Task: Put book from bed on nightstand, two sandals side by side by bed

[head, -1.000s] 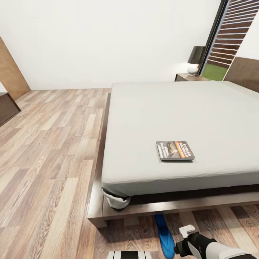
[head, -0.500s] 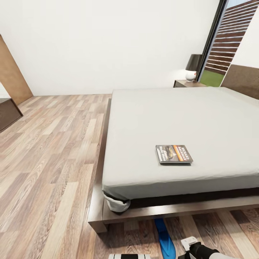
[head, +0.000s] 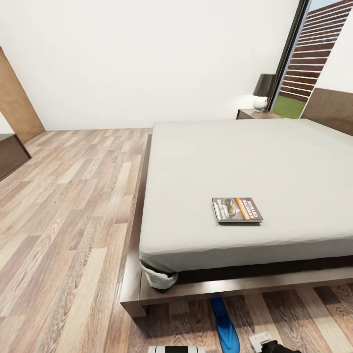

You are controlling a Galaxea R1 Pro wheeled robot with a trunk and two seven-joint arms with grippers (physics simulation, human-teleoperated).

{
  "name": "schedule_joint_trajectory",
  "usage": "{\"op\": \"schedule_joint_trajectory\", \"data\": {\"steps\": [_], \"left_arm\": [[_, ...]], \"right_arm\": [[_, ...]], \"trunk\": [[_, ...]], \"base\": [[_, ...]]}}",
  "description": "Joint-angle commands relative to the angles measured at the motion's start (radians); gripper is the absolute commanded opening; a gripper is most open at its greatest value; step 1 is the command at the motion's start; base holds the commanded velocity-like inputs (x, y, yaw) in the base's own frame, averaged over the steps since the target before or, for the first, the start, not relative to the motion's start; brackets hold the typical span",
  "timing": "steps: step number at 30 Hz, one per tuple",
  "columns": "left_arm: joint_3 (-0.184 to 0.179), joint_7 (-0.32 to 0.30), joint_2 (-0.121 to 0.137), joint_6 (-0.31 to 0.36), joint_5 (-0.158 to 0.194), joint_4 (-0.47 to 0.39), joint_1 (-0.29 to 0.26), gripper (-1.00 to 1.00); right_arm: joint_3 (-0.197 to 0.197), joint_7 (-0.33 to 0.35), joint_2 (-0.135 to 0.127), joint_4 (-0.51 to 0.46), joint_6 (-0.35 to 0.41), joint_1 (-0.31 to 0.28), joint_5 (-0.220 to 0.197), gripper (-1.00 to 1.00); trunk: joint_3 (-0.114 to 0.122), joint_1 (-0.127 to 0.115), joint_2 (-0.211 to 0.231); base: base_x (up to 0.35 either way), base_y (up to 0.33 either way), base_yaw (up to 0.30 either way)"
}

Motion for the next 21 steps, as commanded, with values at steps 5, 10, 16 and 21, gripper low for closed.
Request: {"op": "schedule_joint_trajectory", "data": {"steps": [5,10,16,21], "left_arm": [[0.003,-0.018,0.003,0.0,0.011,0.004,0.001,-1.0],[0.003,-0.044,0.003,0.0,0.011,0.004,0.001,-1.0],[0.003,-0.075,0.003,0.0,0.011,0.004,0.001,-1.0],[0.003,-0.101,0.003,0.0,0.011,0.004,0.001,-1.0]], "right_arm": [[-0.001,0.014,-0.001,0.005,0.004,0.006,0.002,1.0],[-0.001,0.014,-0.001,0.005,0.004,0.006,0.002,1.0],[-0.001,0.014,-0.001,0.005,0.004,0.006,0.002,1.0],[-0.001,0.014,-0.001,0.005,0.004,0.006,0.002,1.0]], "trunk": [[-0.001,0.0,0.0],[-0.001,0.0,0.0],[-0.001,0.0,0.0],[-0.001,0.0,0.0]], "base": [[0.0,0.0,0.0],[0.0,0.0,0.0],[0.0,0.0,0.0],[0.0,0.0,0.0]]}}
